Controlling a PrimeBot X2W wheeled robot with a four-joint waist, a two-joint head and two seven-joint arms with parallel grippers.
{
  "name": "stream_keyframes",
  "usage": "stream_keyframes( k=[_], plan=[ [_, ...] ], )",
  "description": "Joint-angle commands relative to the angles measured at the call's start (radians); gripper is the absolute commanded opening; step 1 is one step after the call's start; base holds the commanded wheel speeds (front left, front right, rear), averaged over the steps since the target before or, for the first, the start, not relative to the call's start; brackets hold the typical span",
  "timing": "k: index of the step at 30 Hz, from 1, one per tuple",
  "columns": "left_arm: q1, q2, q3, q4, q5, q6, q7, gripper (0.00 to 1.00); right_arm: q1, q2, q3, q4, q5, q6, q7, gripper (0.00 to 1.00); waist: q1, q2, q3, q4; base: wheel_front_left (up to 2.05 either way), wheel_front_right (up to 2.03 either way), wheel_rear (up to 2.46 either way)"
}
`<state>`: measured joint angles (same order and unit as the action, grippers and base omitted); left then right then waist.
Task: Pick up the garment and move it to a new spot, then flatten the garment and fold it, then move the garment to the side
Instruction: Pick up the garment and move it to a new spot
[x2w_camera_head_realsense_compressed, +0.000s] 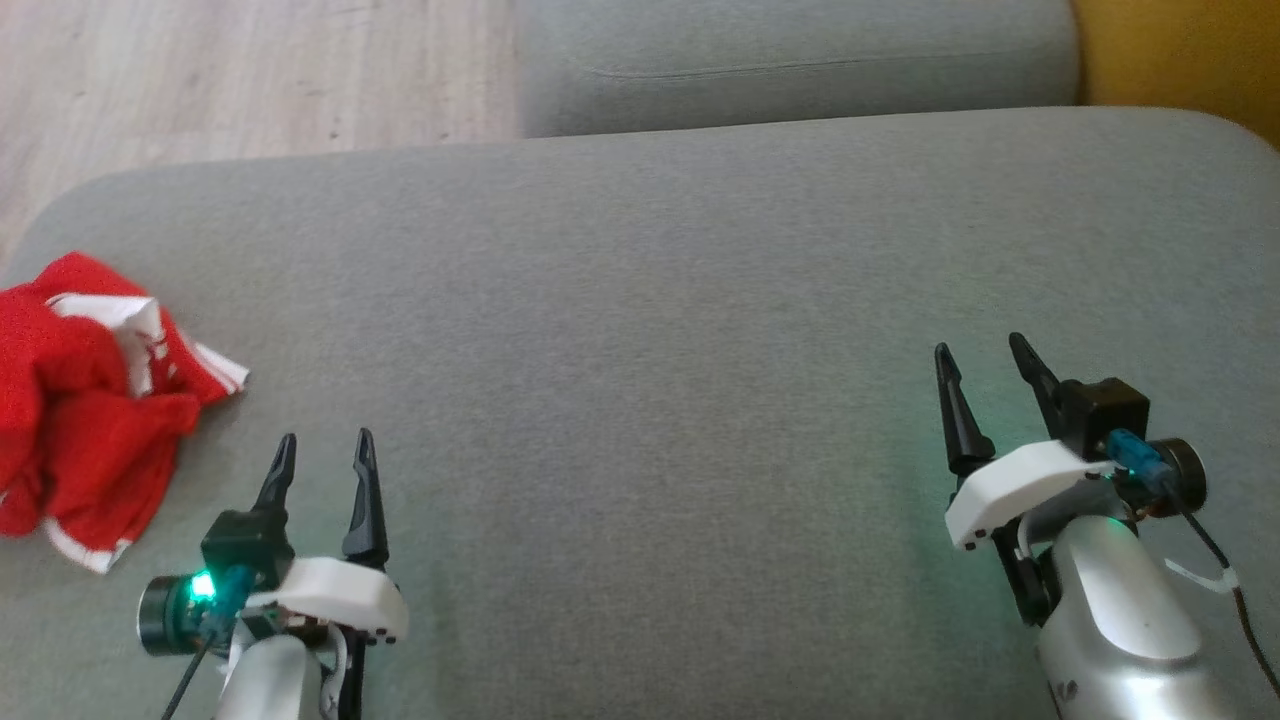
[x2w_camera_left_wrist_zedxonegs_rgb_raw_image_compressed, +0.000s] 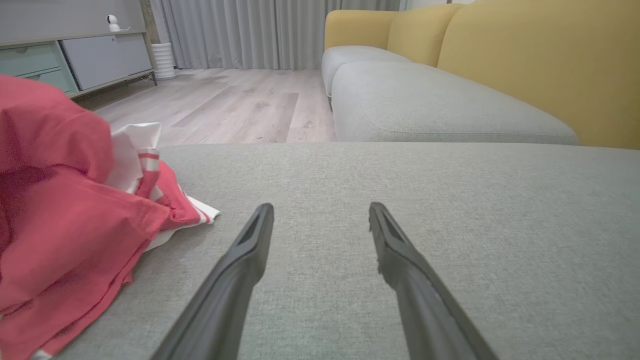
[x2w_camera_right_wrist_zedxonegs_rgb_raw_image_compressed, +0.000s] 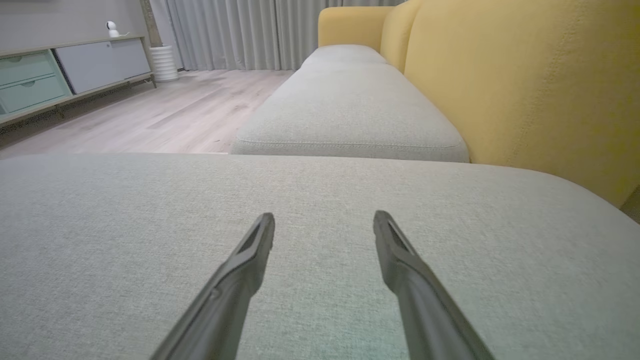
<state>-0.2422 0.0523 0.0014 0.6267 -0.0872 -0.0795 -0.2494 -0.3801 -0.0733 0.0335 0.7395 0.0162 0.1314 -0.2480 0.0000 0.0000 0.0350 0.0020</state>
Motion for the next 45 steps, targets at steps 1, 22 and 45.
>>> stream_keyframes(
  k=[1, 22, 45],
  plan=[
    [-0.033, 0.01, 0.036, -0.036, 0.002, 0.002, -0.012, 1.0, -0.038, 0.01, 0.029, -0.036, -0.002, -0.001, -0.014, 1.0, 0.0, 0.0, 0.003, 0.022, 0.0, 0.0, 0.0],
    [-0.024, -0.001, 0.059, -0.071, -0.005, -0.007, -0.012, 1.0, -0.04, 0.021, 0.115, -0.052, 0.057, -0.001, -0.014, 1.0, 0.0, 0.0, 0.028, 0.394, 0.0, 0.0, 0.0],
    [-0.379, 0.139, 0.113, 0.026, -0.004, -0.043, -0.012, 1.0, -0.138, 0.001, 0.23, -0.071, 0.068, -0.001, -0.014, 1.0, 0.0, 0.0, 0.243, 0.299, 0.0, 0.0, 0.0]
  ],
)
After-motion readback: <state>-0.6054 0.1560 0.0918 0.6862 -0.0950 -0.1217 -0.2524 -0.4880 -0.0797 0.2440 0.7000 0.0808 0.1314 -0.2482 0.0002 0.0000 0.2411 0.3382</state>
